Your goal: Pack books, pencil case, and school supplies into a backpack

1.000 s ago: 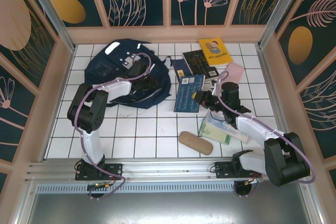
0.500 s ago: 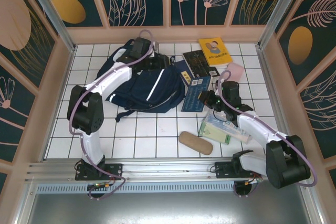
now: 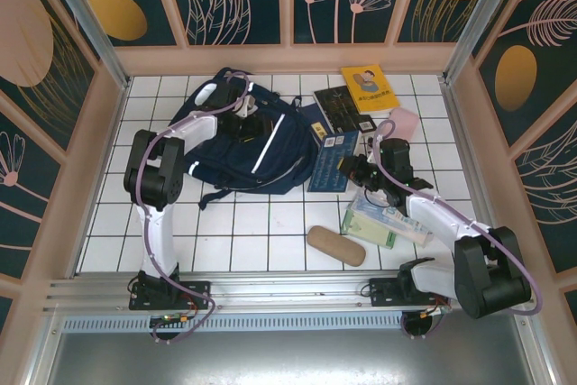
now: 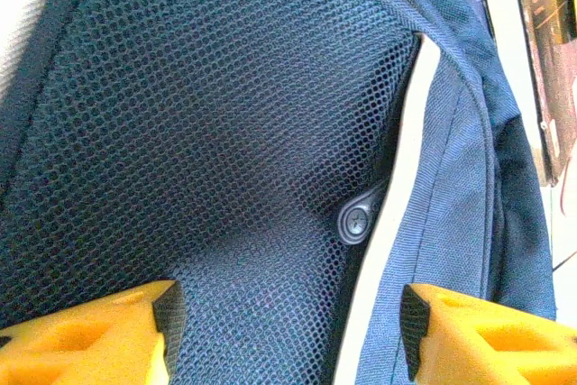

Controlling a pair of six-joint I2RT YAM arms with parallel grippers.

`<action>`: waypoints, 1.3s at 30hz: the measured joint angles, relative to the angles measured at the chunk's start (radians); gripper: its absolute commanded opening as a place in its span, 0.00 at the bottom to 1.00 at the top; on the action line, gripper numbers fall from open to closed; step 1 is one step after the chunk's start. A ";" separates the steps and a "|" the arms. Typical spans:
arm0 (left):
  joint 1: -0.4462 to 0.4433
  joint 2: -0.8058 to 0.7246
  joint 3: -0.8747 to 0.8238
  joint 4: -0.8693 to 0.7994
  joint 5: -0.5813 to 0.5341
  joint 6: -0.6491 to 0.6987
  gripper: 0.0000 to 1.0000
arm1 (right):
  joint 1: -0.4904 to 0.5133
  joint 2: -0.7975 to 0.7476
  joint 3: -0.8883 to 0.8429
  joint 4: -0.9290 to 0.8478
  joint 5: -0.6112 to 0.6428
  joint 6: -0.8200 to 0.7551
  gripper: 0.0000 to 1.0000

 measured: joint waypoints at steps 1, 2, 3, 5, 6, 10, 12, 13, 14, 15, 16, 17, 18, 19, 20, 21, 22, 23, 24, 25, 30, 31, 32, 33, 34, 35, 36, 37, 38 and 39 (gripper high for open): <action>0.001 0.000 -0.011 0.018 0.009 0.000 0.65 | 0.000 0.002 0.000 0.004 0.000 0.002 0.00; 0.003 -0.002 -0.021 0.034 0.023 -0.002 0.65 | 0.000 0.003 0.000 0.005 0.000 0.003 0.00; 0.004 -0.005 -0.033 0.051 0.034 -0.004 0.65 | 0.000 0.007 0.002 0.006 0.000 0.008 0.00; 0.005 -0.013 -0.059 0.091 0.061 -0.010 0.65 | 0.000 0.020 0.007 0.008 0.001 0.014 0.00; 0.005 -0.014 -0.066 0.101 0.071 -0.012 0.65 | 0.000 0.027 0.010 0.010 0.001 0.018 0.00; 0.000 -0.014 -0.076 0.125 0.106 -0.015 0.65 | -0.001 0.077 0.028 0.027 0.005 0.028 0.00; -0.005 -0.014 -0.076 0.127 0.116 -0.015 0.64 | -0.001 0.109 0.045 0.028 0.010 0.034 0.00; -0.009 -0.014 -0.076 0.128 0.119 -0.014 0.64 | -0.001 0.129 0.058 0.027 0.013 0.036 0.00; -0.013 -0.014 -0.076 0.128 0.121 -0.014 0.64 | -0.001 0.148 0.072 0.027 0.019 0.036 0.00; -0.016 -0.014 -0.076 0.128 0.121 -0.014 0.64 | -0.001 0.167 0.087 0.027 0.026 0.036 0.00; -0.019 -0.014 -0.076 0.128 0.121 -0.014 0.64 | -0.001 0.185 0.101 0.027 0.030 0.035 0.00; -0.022 -0.014 -0.076 0.128 0.121 -0.013 0.64 | -0.001 0.204 0.115 0.027 0.035 0.035 0.00; -0.024 -0.014 -0.076 0.128 0.121 -0.010 0.64 | -0.001 0.220 0.127 0.026 0.037 0.035 0.00; -0.027 -0.014 -0.076 0.127 0.122 -0.006 0.64 | -0.001 0.240 0.141 0.026 0.039 0.035 0.00; -0.031 -0.014 -0.076 0.127 0.122 0.001 0.64 | -0.001 0.256 0.150 0.027 0.039 0.035 0.00; -0.036 -0.013 -0.075 0.125 0.123 0.006 0.64 | -0.001 0.267 0.154 0.027 0.039 0.035 0.00; -0.042 -0.011 -0.071 0.122 0.122 0.012 0.64 | -0.001 0.275 0.156 0.027 0.040 0.035 0.00; -0.050 -0.008 -0.068 0.121 0.119 0.016 0.64 | -0.001 0.281 0.157 0.027 0.043 0.035 0.00; -0.056 -0.007 -0.067 0.121 0.117 0.020 0.64 | -0.001 0.286 0.157 0.027 0.046 0.035 0.00; -0.062 -0.007 -0.067 0.122 0.114 0.023 0.64 | -0.001 0.290 0.157 0.027 0.048 0.035 0.00; -0.074 -0.009 -0.067 0.124 0.093 0.027 0.64 | 0.000 0.291 0.157 0.027 0.057 0.020 0.00; -0.074 -0.009 -0.067 0.125 0.095 0.027 0.65 | 0.000 0.291 0.157 0.027 0.057 0.018 0.00; -0.075 -0.009 -0.067 0.126 0.098 0.026 0.64 | 0.000 0.291 0.157 0.027 0.057 0.017 0.00; -0.075 -0.009 -0.067 0.128 0.105 0.024 0.64 | 0.000 0.291 0.157 0.027 0.057 0.017 0.00; -0.075 -0.009 -0.067 0.131 0.116 0.019 0.64 | 0.000 0.291 0.156 0.027 0.057 0.017 0.00; -0.075 -0.009 -0.071 0.137 0.128 0.014 0.64 | 0.000 0.292 0.156 0.027 0.057 0.017 0.00; -0.077 -0.009 -0.079 0.153 0.145 0.003 0.64 | 0.000 0.294 0.156 0.027 0.057 0.016 0.00; -0.078 -0.009 -0.089 0.171 0.155 -0.006 0.64 | 0.000 0.296 0.156 0.027 0.057 0.016 0.00; -0.078 -0.009 -0.100 0.192 0.169 -0.016 0.64 | 0.000 0.297 0.156 0.027 0.057 0.016 0.00; -0.077 -0.010 -0.109 0.211 0.178 -0.027 0.64 | 0.000 0.299 0.156 0.027 0.058 0.016 0.00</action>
